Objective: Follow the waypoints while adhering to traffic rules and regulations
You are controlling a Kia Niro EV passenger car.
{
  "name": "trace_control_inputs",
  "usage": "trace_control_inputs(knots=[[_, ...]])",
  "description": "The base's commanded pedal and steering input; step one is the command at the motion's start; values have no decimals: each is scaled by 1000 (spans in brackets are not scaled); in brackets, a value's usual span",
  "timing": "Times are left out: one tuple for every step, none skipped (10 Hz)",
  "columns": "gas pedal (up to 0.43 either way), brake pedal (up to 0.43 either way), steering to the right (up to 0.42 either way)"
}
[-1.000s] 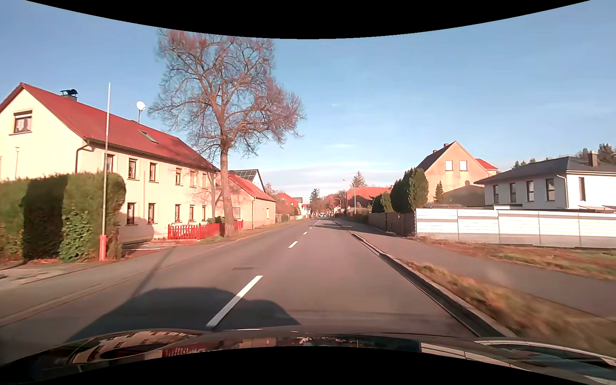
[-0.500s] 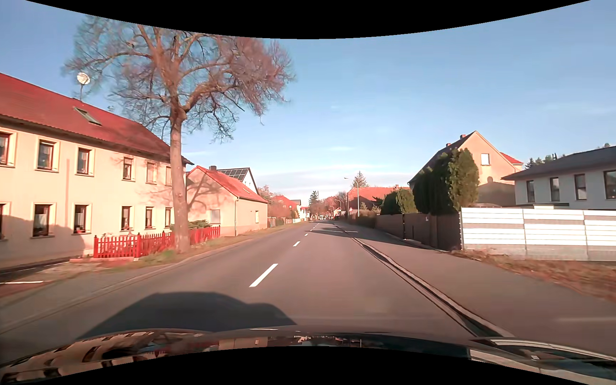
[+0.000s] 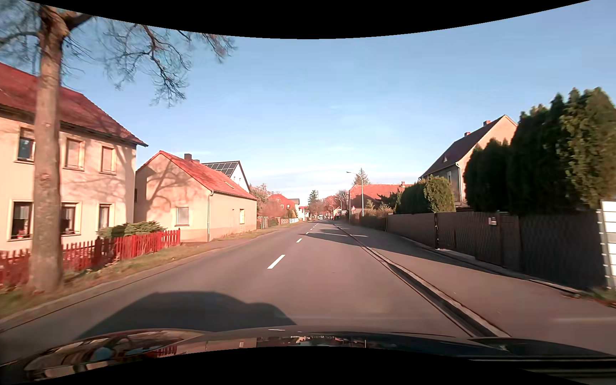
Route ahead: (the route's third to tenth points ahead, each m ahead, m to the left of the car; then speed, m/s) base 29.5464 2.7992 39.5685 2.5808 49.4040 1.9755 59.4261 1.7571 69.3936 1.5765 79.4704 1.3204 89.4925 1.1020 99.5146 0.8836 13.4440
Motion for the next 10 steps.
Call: trace_control_inputs(knots=[[110,0,0],[110,0,0],[110,0,0],[110,0,0],[110,0,0],[110,0,0],[110,0,0],[110,0,0],[110,0,0],[110,0,0]])
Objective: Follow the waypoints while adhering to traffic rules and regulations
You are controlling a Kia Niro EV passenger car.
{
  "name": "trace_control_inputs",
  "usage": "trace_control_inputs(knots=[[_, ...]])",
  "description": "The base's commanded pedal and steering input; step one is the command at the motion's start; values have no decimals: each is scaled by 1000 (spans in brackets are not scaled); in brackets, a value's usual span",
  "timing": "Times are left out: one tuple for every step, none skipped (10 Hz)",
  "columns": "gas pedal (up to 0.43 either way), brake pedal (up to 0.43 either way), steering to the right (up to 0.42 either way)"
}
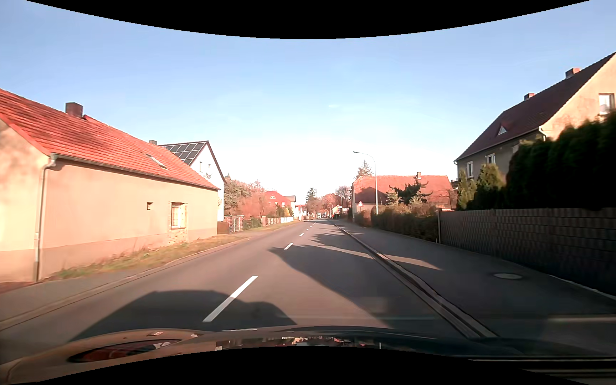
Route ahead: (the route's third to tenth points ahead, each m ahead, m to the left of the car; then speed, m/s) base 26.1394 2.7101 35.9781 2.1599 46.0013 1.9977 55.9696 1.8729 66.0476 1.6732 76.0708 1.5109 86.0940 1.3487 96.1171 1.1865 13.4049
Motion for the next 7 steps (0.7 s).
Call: trace_control_inputs(knots=[[110,0,0],[110,0,0],[110,0,0],[110,0,0],[110,0,0],[110,0,-1],[110,0,-8]])
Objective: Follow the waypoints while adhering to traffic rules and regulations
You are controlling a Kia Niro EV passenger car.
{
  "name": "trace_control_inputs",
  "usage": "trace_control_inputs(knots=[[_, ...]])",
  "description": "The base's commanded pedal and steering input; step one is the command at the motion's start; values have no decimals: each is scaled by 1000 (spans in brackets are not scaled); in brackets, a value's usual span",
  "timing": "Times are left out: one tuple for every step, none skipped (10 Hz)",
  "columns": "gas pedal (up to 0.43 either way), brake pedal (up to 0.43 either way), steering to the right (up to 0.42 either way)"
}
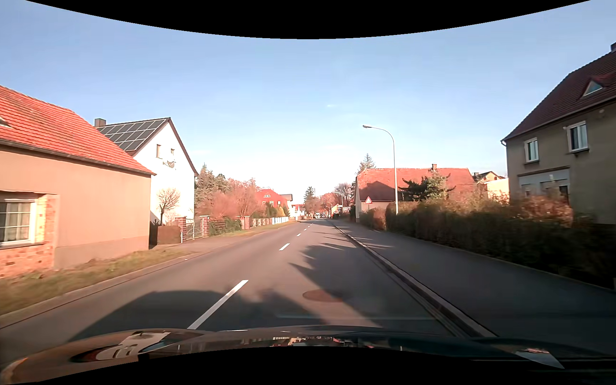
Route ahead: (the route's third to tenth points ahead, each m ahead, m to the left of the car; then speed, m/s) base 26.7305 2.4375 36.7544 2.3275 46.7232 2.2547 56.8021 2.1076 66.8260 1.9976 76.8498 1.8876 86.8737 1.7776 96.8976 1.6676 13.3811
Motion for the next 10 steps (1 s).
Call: trace_control_inputs(knots=[[110,0,-7],[110,0,-8],[110,0,-8],[110,0,-7],[110,0,-8],[110,0,-7],[110,0,-7],[110,0,-6],[110,0,-6],[110,0,-5]])
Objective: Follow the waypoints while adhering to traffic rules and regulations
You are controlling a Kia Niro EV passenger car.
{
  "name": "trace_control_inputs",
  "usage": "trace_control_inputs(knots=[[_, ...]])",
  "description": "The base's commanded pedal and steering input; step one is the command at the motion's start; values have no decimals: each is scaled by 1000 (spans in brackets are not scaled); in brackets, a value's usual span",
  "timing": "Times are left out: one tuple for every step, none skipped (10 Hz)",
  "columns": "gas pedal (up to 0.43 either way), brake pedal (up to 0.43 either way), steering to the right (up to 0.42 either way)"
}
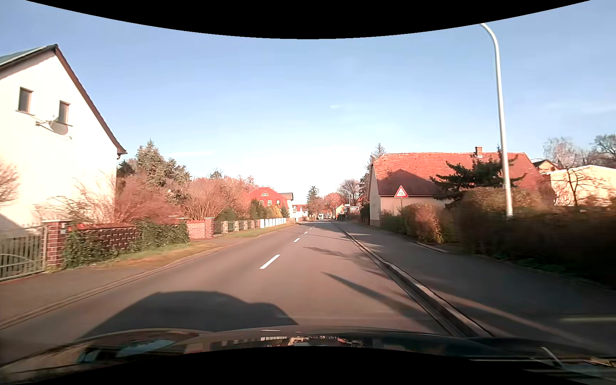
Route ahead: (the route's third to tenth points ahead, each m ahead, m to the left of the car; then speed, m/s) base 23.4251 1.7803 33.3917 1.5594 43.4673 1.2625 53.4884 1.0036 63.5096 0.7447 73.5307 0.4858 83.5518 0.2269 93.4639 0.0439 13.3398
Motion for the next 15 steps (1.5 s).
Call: trace_control_inputs(knots=[[110,0,-5],[110,0,-5],[110,0,-5],[110,0,-5],[110,0,-5],[110,0,-4],[110,0,-2],[110,0,-1],[110,0,-1],[110,0,-1],[110,0,-1],[110,0,-1],[110,0,-1],[110,0,0],[110,0,1]])
